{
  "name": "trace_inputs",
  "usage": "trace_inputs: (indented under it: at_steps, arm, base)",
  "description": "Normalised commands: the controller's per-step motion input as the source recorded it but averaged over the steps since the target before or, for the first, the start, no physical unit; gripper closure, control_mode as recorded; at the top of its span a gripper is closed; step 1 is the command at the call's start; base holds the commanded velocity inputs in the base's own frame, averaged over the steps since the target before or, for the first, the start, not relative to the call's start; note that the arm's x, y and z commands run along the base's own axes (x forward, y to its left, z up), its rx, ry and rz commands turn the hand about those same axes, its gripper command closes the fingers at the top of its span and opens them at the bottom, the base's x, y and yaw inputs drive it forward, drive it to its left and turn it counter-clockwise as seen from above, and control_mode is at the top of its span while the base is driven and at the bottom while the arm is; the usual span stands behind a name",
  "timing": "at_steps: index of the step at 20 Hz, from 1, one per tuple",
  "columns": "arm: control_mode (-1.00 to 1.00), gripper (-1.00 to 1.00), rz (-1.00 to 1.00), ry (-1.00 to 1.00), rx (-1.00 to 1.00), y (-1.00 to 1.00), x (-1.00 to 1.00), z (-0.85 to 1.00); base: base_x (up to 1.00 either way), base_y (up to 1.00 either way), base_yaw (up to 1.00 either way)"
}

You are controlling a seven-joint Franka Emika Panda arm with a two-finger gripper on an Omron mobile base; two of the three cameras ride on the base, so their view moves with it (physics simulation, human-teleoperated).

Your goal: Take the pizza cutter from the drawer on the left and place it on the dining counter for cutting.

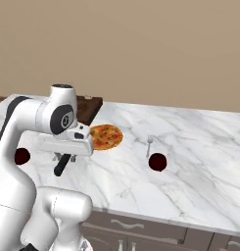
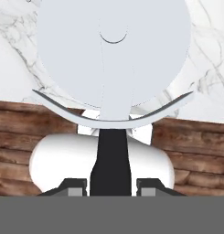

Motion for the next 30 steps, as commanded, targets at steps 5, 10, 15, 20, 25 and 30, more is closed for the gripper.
trace_inputs:
  at_steps: [5,10,15,20,25,30]
  arm:
    - [-1.00,1.00,0.00,0.00,0.01,-0.11,0.28,0.00]
    - [-1.00,1.00,0.00,0.00,0.05,-0.46,0.88,-0.02]
    - [-1.00,1.00,0.00,0.00,0.02,-0.43,1.00,-0.17]
    - [-1.00,1.00,0.00,0.00,0.00,-0.34,1.00,-0.32]
    - [-1.00,1.00,0.00,0.00,0.00,-0.10,0.90,-0.49]
    - [-1.00,1.00,-0.09,0.00,0.00,0.01,0.70,-0.60]
  base:
    - [0.36,-0.11,0.00]
    - [0.00,0.00,0.00]
    - [0.00,0.00,0.00]
    - [0.00,0.00,0.00]
    - [0.00,0.00,0.00]
    - [0.00,0.00,0.00]
